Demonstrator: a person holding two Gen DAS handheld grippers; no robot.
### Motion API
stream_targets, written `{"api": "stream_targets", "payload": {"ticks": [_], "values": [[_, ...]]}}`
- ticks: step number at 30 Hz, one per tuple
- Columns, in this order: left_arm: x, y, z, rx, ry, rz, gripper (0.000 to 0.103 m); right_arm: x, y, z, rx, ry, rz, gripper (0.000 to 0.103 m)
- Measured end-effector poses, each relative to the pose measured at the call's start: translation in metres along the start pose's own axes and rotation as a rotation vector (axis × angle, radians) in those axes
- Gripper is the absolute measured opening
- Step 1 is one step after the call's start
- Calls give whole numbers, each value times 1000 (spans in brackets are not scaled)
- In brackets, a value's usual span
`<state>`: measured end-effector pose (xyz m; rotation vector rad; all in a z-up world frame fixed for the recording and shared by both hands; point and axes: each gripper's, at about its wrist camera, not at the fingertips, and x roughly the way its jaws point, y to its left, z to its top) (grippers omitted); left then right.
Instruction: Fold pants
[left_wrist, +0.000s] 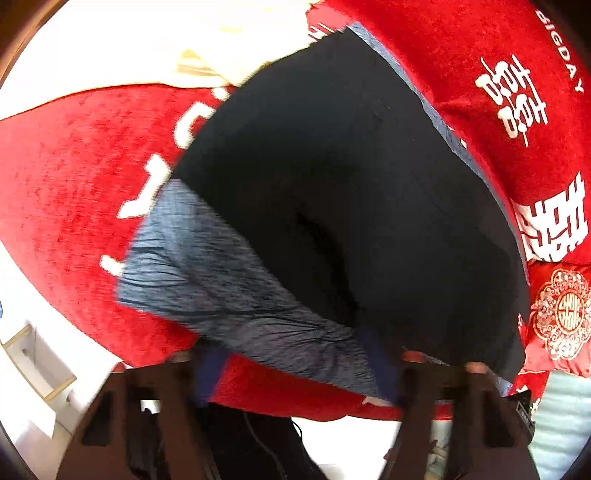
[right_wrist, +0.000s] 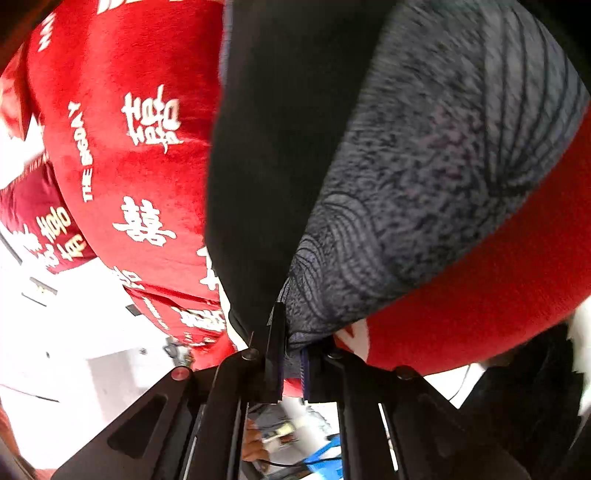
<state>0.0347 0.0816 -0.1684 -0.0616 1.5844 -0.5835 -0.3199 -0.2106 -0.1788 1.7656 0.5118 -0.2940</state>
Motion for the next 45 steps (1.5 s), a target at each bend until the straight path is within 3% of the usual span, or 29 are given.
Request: {"api": "stream_targets", "payload": {"ticks": [1, 3, 10, 15, 18, 22, 27, 30, 32, 33, 34, 36, 40, 43, 45], "values": [[-4, 7, 2, -14, 15, -43, 33, -4, 8, -2, -9, -4, -1, 7], [-8, 12, 7, -36, 28, -89, 33, -7, 18, -4, -19, -6, -9, 7], [-47, -25, 25, 56, -33, -82, 33, -16, 68, 12, -104, 14, -30, 7], [-69, -67, 70, 91, -112, -86, 33, -1, 123, 56, -185, 59, -18, 7], [-71, -100, 112, 123, -181, -69, 33, 17, 154, 102, -227, 86, -11, 7], [-49, -136, 169, 149, -241, -25, 33, 58, 179, 172, -247, 125, -66, 7], [10, -152, 215, 164, -251, 99, 33, 120, 179, 240, -266, 192, -236, 10], [35, -148, 228, 138, -242, 172, 59, 147, 163, 261, -258, 235, -356, 11], [37, -146, 233, 118, -251, 213, 71, 153, 159, 267, -243, 255, -375, 15], [34, -146, 234, 115, -256, 223, 72, 154, 163, 268, -250, 259, -375, 25], [26, -145, 233, 123, -267, 227, 72, 152, 170, 264, -281, 261, -381, 42], [13, -151, 227, 150, -284, 253, 72, 145, 193, 255, -374, 239, -407, 55], [4, -165, 207, 242, -267, 297, 72, 146, 236, 216, -619, 270, -436, 51], [36, -187, 194, 329, -190, 308, 72, 181, 238, 189, -736, 362, -509, 45], [53, -196, 197, 346, -173, 333, 72, 205, 228, 184, -793, 377, -580, 45]]}}
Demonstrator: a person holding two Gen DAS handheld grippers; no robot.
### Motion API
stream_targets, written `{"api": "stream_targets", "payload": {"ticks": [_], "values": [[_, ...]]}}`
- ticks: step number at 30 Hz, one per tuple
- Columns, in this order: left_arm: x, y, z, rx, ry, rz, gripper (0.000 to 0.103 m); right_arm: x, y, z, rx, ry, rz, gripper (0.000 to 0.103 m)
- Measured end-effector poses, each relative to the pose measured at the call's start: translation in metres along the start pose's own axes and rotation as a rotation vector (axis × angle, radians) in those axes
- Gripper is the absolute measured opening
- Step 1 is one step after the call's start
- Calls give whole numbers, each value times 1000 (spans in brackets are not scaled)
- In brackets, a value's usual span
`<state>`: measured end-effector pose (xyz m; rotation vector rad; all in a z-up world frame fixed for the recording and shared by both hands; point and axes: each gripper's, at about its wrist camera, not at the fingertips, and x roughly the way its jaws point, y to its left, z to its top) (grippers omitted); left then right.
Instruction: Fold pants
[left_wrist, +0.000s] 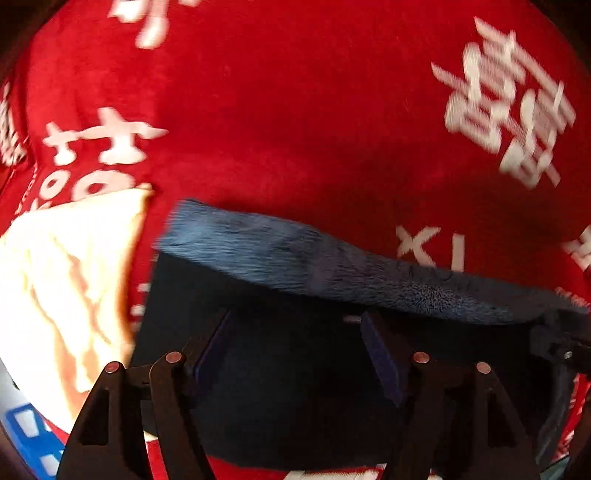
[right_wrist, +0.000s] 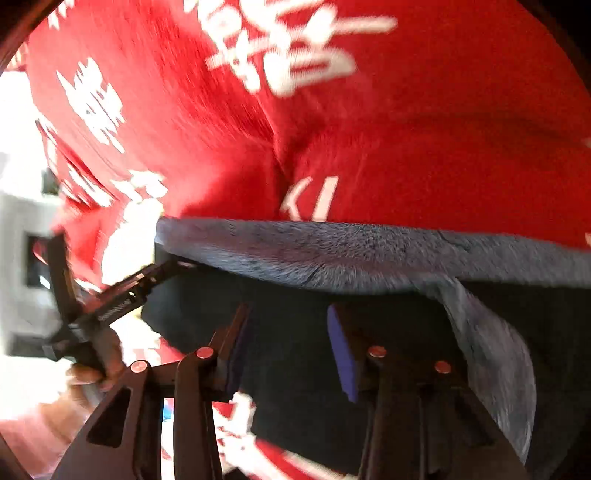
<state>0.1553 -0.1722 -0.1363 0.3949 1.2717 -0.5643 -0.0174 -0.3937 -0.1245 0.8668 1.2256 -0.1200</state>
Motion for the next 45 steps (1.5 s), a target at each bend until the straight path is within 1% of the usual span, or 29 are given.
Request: {"api": "stream_targets", "payload": {"ticks": [1, 2, 3, 4, 5, 6, 7, 8, 9, 11, 13, 15, 16, 18, 19, 23, 24, 25, 27, 28, 30, 34, 37, 38, 40, 43, 45], "values": [[10, -6, 4, -4, -2, 8, 72, 9, -1, 7, -15, 8, -24, 45], [20, -9, 9, -17, -9, 31, 72, 19, -4, 13, -35, 11, -73, 45], [32, -11, 16, -35, -4, 53, 72, 27, -5, 19, -52, 4, -123, 38], [40, -12, 21, -50, 1, 69, 72, 31, -8, 26, -56, -25, -135, 36], [45, -13, 24, -54, -4, 78, 76, 32, -8, 29, -50, -41, -136, 36], [48, -15, 27, -48, -15, 86, 85, 33, -12, 35, -32, -56, -148, 36], [49, -19, 30, -30, -19, 103, 86, 33, -17, 41, 1, -68, -165, 37], [50, -25, 32, -1, -15, 134, 86, 29, -26, 43, 25, -71, -153, 38], [49, -28, 32, 14, -12, 148, 86, 26, -30, 45, 60, -76, -127, 39], [38, -27, 29, -1, -3, 116, 86, 13, -34, 43, 95, -96, -74, 43], [21, -25, 21, -17, 2, 85, 86, -5, -33, 31, 85, -114, -46, 57], [8, -28, 11, -7, 10, 69, 86, -19, -36, 14, 84, -124, -33, 58], [0, -31, 3, 6, 15, 59, 86, -29, -38, 1, 88, -125, -34, 58], [-16, -38, -15, 42, 24, 44, 86, -39, -44, -14, 104, -126, -53, 58], [-21, -48, -28, 70, 35, 27, 86, -48, -48, -31, 123, -128, -70, 58], [-35, -76, -63, 153, 83, -21, 86, -71, -58, -86, 200, -154, -146, 59], [-40, -83, -71, 169, 92, -35, 86, -79, -62, -105, 226, -166, -174, 59], [-45, -93, -83, 194, 104, -66, 86, -87, -65, -123, 250, -178, -201, 59], [-50, -107, -98, 231, 115, -105, 86, -99, -70, -150, 285, -189, -244, 59], [-53, -119, -110, 264, 119, -126, 86, -110, -77, -170, 310, -198, -269, 59], [-61, -136, -127, 304, 121, -137, 86, -127, -88, -206, 356, -218, -308, 59], [-83, -162, -160, 351, 108, -203, 86, -143, -103, -281, 448, -231, -377, 59], [-95, -179, -180, 400, 118, -229, 86, -149, -113, -324, 529, -249, -375, 59], [-98, -183, -186, 417, 121, -242, 86, -148, -115, -334, 553, -251, -372, 59], [-99, -187, -191, 442, 122, -260, 86, -150, -127, -360, 620, -261, -360, 59], [-97, -204, -199, 461, 141, -287, 86, -152, -138, -383, 661, -277, -349, 59], [-90, -212, -199, 461, 159, -306, 86, -151, -146, -392, 671, -288, -331, 59]]}}
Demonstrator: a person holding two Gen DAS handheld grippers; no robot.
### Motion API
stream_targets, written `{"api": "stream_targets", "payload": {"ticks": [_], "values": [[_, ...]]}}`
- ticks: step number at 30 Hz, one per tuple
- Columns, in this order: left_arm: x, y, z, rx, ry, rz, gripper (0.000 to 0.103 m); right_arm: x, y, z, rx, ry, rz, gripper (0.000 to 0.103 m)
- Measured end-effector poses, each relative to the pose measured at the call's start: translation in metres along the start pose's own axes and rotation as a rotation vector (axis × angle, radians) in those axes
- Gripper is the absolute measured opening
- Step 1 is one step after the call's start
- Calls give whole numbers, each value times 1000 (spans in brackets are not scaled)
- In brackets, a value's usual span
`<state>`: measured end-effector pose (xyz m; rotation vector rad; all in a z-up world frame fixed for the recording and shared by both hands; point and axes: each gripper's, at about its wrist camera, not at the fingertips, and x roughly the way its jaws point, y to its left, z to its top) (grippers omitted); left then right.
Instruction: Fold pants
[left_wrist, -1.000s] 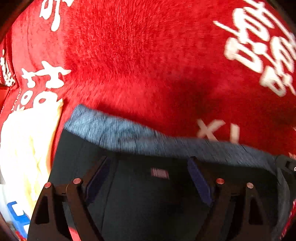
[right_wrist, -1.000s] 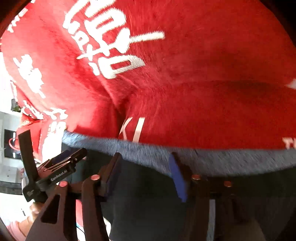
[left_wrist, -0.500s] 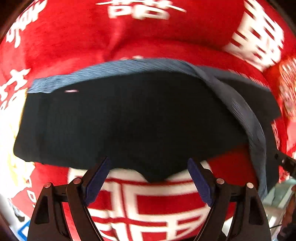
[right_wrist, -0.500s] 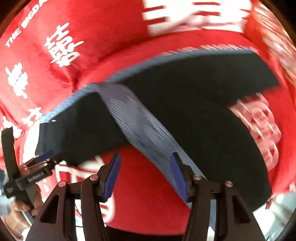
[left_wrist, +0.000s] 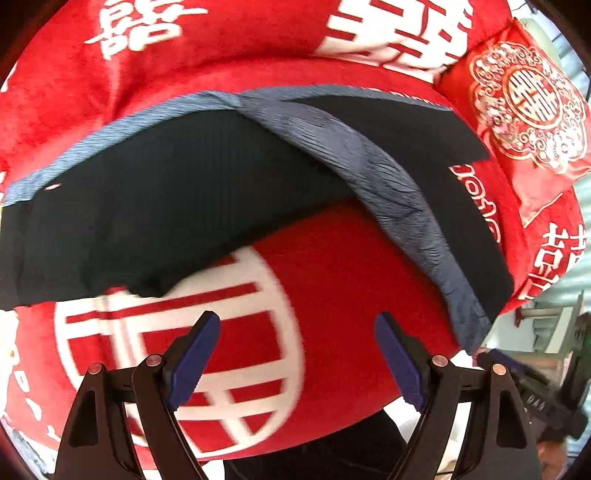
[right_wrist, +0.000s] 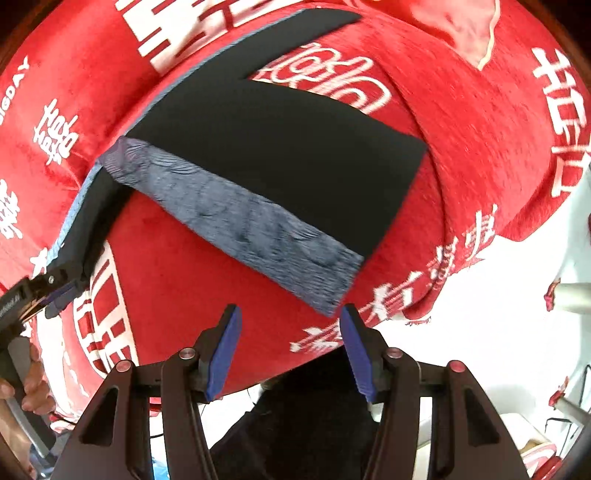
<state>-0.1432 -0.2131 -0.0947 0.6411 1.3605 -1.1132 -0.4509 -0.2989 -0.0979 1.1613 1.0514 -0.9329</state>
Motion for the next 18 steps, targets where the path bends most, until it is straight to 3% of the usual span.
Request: {"api": "stream_targets", "payload": {"ticks": [5, 12, 14, 17, 18], "values": [[33, -35, 15, -15, 31, -51, 86, 13, -27, 1, 20, 14, 61, 59], [71, -72, 24, -53, 95, -115, 86, 28, -40, 14, 12, 40, 259, 59], [75, -81, 25, -55, 90, -96, 89, 26, -41, 18, -4, 37, 305, 58], [78, -91, 27, -52, 98, -101, 92, 32, -44, 24, -8, 63, 350, 52], [78, -92, 28, -55, 103, -106, 92, 35, -45, 25, -2, 76, 359, 46]]}}
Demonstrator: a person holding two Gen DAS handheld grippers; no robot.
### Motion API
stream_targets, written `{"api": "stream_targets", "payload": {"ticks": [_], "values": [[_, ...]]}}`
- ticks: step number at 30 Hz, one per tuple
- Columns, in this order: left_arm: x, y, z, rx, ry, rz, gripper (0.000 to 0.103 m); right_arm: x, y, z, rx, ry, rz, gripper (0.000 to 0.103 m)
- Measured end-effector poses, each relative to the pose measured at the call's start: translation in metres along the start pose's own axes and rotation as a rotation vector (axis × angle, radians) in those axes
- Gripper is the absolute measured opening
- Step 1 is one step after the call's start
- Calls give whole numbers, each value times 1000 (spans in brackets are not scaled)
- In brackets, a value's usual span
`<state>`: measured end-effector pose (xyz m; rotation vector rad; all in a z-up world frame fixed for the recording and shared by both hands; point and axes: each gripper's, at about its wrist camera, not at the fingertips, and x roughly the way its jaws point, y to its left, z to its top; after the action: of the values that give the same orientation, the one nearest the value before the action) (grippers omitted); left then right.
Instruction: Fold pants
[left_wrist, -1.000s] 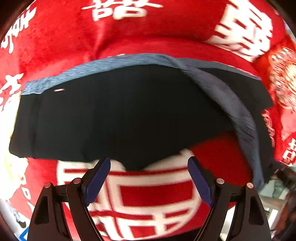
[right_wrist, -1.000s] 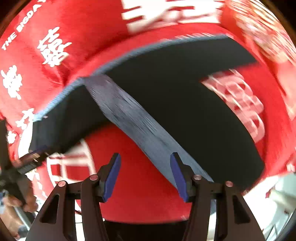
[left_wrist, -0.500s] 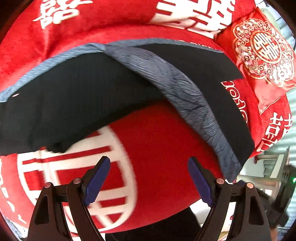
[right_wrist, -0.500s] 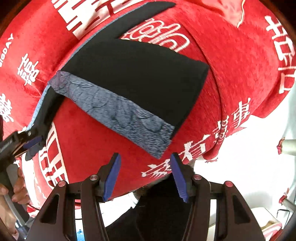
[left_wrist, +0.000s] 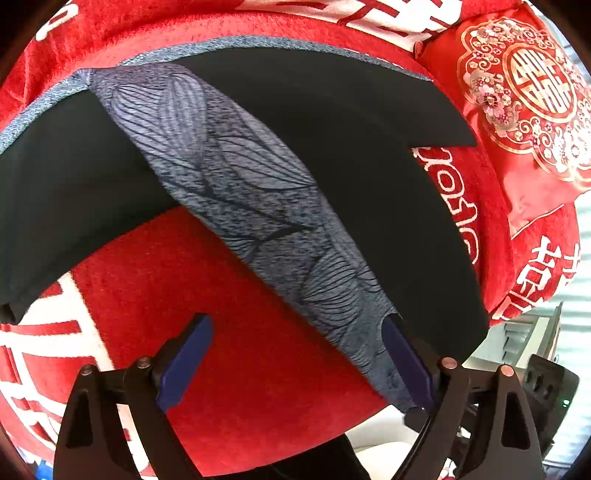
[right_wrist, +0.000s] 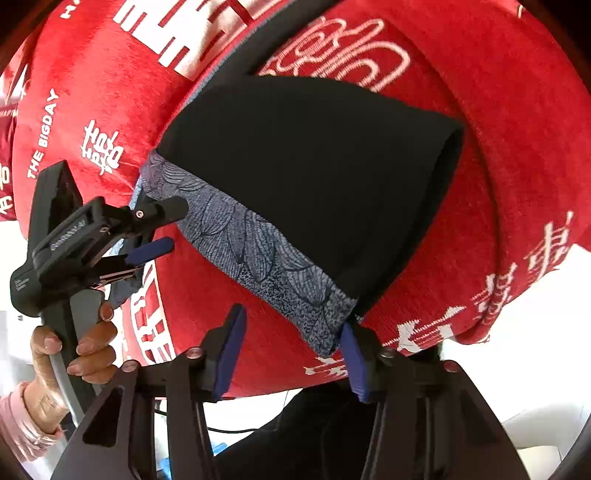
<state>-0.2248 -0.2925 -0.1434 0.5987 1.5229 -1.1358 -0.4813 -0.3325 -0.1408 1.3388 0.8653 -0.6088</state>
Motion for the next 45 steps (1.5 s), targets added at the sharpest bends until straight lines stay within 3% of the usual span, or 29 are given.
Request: {"api": "stream_targets", "payload": {"ticks": [3, 5, 7, 8, 13, 19, 24, 26, 27, 28, 30, 34, 35, 36, 38, 39, 41, 43, 44, 45], "values": [[4, -7, 3, -15, 5, -4, 91, 8, -4, 6, 28, 78, 17, 3], [4, -11, 6, -21, 8, -13, 65, 2, -1, 11, 34, 93, 48, 3], [5, -15, 9, -12, 26, -35, 23, -9, 8, 18, 7, 92, 76, 3], [7, -16, 13, -31, 51, -60, 21, -17, 14, 25, -7, 87, 92, 3], [-21, -26, 36, -69, 2, -103, 21, -56, 39, 75, -61, 43, 168, 3], [-54, -39, 95, -78, -123, -110, 21, -91, 57, 177, -122, -41, 179, 3], [-75, -41, 150, -76, -245, 27, 22, -99, 65, 268, -184, -107, 74, 3], [-81, -36, 161, -77, -275, 85, 44, -97, 61, 297, -193, -113, 40, 3], [-81, -33, 163, -81, -287, 115, 79, -91, 63, 310, -196, -108, 19, 3], [-84, -28, 162, -95, -323, 163, 88, -84, 62, 322, -195, -98, -2, 4], [-82, -20, 159, -95, -330, 193, 88, -64, 61, 340, -207, -64, -44, 7], [-53, -1, 154, -104, -248, 284, 88, -34, 68, 357, -297, -39, -197, 8], [-47, 1, 154, -100, -234, 301, 88, -33, 71, 360, -319, -46, -222, 11], [-42, 1, 152, -96, -223, 318, 88, -33, 75, 362, -340, -55, -240, 21], [-31, 3, 151, -85, -203, 347, 88, -40, 83, 363, -370, -94, -256, 61], [-27, 2, 152, -81, -198, 355, 88, -46, 87, 364, -384, -133, -277, 88], [-20, 2, 155, -72, -189, 370, 88, -61, 95, 364, -414, -219, -288, 89], [-13, 0, 160, -67, -182, 382, 88, -68, 95, 360, -414, -231, -274, 87], [-11, 0, 162, -64, -179, 389, 88, -67, 94, 358, -409, -219, -273, 84], [-9, -2, 164, -63, -178, 392, 88, -63, 93, 356, -408, -200, -277, 69]]}}
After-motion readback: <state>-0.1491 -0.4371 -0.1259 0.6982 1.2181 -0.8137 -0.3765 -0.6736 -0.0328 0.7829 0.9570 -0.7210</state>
